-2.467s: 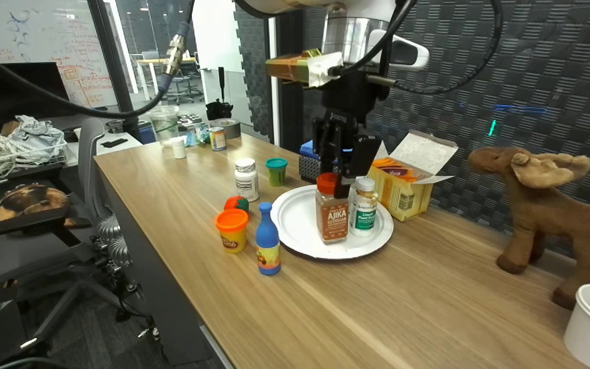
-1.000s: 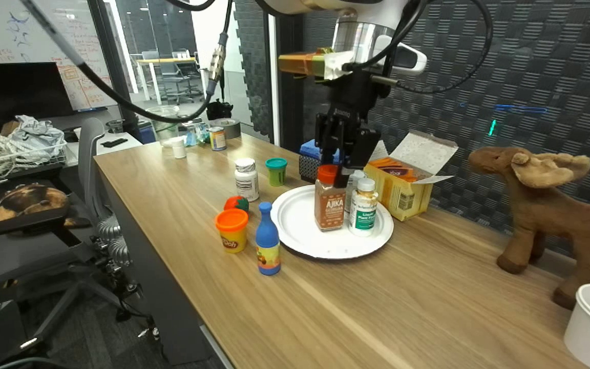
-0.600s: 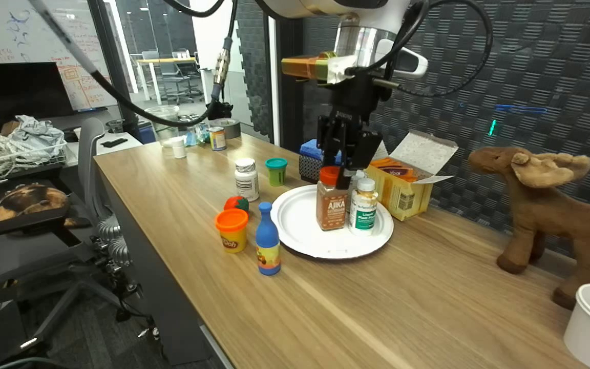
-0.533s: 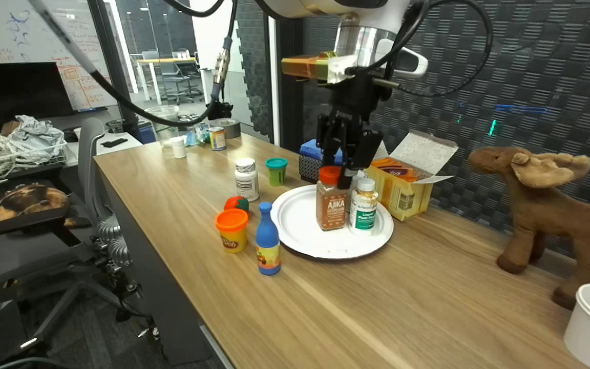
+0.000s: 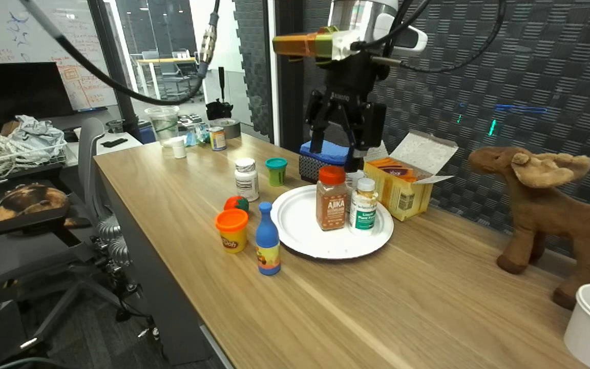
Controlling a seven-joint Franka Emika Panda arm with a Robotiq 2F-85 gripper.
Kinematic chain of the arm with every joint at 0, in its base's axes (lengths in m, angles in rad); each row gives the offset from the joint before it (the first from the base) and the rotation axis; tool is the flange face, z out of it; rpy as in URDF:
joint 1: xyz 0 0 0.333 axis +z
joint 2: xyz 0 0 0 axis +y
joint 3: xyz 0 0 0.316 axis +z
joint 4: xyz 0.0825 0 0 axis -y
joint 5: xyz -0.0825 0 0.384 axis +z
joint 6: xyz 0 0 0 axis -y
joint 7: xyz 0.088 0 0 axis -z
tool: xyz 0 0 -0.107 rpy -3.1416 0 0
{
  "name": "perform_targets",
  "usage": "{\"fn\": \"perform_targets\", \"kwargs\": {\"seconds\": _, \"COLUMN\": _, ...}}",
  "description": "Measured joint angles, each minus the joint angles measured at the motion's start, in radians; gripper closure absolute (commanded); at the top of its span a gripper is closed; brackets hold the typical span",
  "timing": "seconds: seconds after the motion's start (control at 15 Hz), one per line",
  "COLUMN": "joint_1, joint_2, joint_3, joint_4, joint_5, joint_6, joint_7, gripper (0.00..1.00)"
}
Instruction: Place the bottles and orange toy on the white plate
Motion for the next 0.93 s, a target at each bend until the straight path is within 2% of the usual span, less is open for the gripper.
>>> {"fn": "perform_targets", "kwargs": {"seconds": 0.53, "joint_1": -0.021, "joint_2": -0.192, "joint_3": -0.019, "joint_4": -0.293, "joint_5": 0.003, "joint_6": 0.02, "joint_7": -0.003, "gripper": 0.0}}
{"fn": "perform_targets", "kwargs": {"seconds": 0.93, "joint_1": -0.024, "joint_2": -0.27, "joint_3": -0.029, "joint_4": -0.434, "joint_5": 0.003, "joint_6": 0.074, "joint_7": 0.007, "gripper": 0.0}}
